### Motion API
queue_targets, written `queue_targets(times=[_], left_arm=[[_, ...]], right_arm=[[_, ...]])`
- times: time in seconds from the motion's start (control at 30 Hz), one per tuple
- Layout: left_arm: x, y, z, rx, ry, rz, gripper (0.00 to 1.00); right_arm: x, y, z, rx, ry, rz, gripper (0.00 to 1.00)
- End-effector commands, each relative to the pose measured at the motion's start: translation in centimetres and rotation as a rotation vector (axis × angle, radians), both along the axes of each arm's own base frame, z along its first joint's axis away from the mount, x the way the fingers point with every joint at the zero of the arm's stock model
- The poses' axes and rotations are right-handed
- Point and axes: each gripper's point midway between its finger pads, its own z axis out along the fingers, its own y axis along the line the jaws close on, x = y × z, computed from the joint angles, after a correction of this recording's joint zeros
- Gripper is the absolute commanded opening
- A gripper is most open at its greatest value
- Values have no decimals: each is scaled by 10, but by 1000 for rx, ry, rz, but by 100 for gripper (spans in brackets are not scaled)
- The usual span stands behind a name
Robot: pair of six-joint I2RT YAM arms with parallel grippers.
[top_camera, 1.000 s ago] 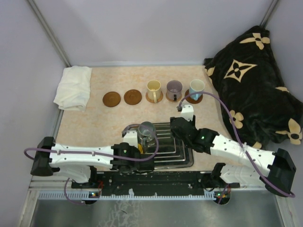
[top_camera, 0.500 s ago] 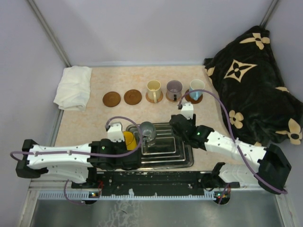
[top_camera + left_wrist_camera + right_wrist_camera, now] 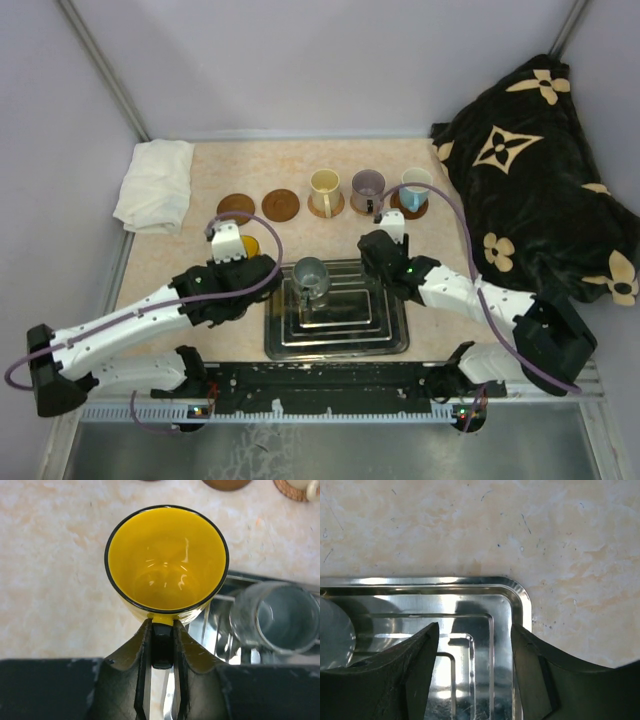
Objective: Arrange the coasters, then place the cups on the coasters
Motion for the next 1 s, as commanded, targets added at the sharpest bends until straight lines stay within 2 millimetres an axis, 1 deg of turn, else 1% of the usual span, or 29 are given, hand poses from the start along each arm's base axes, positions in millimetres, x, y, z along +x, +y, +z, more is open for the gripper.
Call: queue_targets(times=[0.0,0.03,0.17,0.33,0.4,0.57,0.7,0.73,0.8,0.9,0.97], left_arm=[[65,-9,43,-8,-251,-114,5],[79,-11,51,-40,-299,-114,5],[114,-5,50,-6,-319,-117,5],[149,-18,48,41,-345,-203,6],[160,-20,44,35,-349,-224,6],[183,-15,32,24,-347,-256,6],[198,-11,33,20,-414,-243,5],[202,-11,29,13,-413,-236,4],[211,-14,26,-4,-406,-233,4],[223,-26,23,-30,-416,-255,3],[230,-30,18,-37,-417,-251,3]], right_arm=[[29,15,17,58,-69,6,59],[33,16,17,55,-72,8,59],[45,19,20,49,-87,17,59],[57,23,21,58,-92,21,58],[60,24,20,47,-90,21,58],[67,27,19,27,-92,32,56],[74,28,15,11,-82,32,56],[75,28,13,6,-75,30,56],[75,29,10,0,-61,34,56],[75,30,6,-1,-52,33,56],[76,30,4,-5,-50,33,56]])
